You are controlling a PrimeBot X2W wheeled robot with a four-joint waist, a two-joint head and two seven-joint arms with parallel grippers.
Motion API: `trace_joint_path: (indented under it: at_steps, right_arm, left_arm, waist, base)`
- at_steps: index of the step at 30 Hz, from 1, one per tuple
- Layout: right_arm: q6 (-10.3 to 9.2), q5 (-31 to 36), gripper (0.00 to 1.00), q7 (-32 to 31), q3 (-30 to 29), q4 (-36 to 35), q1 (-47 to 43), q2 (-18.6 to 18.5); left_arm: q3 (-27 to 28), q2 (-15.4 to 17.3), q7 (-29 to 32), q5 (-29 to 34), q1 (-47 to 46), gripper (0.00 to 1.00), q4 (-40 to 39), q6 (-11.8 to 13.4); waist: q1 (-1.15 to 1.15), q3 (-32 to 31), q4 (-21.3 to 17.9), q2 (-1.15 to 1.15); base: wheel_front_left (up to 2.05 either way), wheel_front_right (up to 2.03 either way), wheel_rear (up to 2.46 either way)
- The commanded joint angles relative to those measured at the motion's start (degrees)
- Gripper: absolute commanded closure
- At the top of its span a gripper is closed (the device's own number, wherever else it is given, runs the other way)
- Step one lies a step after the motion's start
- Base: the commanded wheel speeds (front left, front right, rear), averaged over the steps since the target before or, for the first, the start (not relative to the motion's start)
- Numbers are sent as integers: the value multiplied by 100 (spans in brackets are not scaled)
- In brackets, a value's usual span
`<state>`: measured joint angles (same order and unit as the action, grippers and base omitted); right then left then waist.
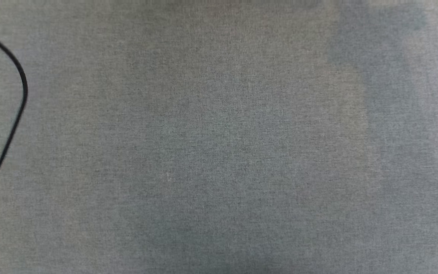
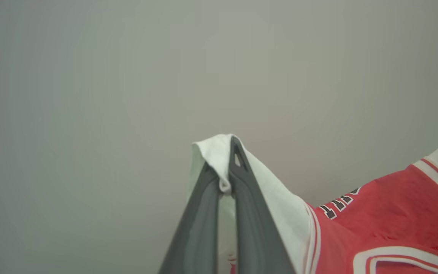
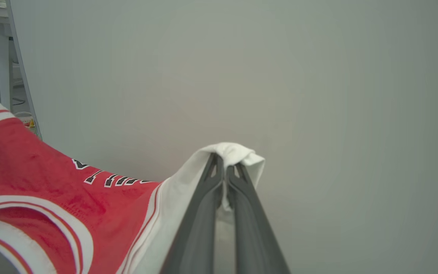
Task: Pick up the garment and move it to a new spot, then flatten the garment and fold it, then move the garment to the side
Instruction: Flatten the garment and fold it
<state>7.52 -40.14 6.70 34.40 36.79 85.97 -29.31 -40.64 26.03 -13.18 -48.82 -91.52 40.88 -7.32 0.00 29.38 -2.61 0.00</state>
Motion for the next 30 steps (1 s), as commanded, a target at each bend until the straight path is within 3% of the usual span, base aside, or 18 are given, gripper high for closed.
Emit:
trace_joint_path:
  at_steps: [1, 7, 17, 23, 30]
  right_arm:
    - [-3, -135, 100, 128, 93, -15, -263, -6]
    - [-3, -510, 100, 432, 555, -195, -1259, -175]
    - [-3, -1043, 100, 653, 854, -719, -3370, -546]
    - [-3, -1235, 100, 710, 673, -940, -4751, -628]
    - [-3, -1321, 100, 523, 437, -1212, -6167, -753]
  left_arm:
    - [-11, 74, -85, -66, 307, 100, -83, -15]
    - [187, 297, -175, -158, 1616, 100, -476, 24]
    - [903, 539, -181, -235, 4654, 100, -1871, 495]
    - [1093, 634, -181, -246, 6243, 100, -2518, 921]
    - [1204, 845, -180, -479, 7654, 100, -2963, 1233]
  waist:
    - [0, -217, 35, 0]
    - [0, -680, 53, 0]
    - [0, -1514, 101, 0]
    - [0, -1887, 112, 0]
    - [0, -2207, 78, 0]
  base:
    - [0, 0, 0]
    - [0, 0, 0]
    - [0, 0, 0]
    - [0, 0, 0]
    - [0, 0, 0]
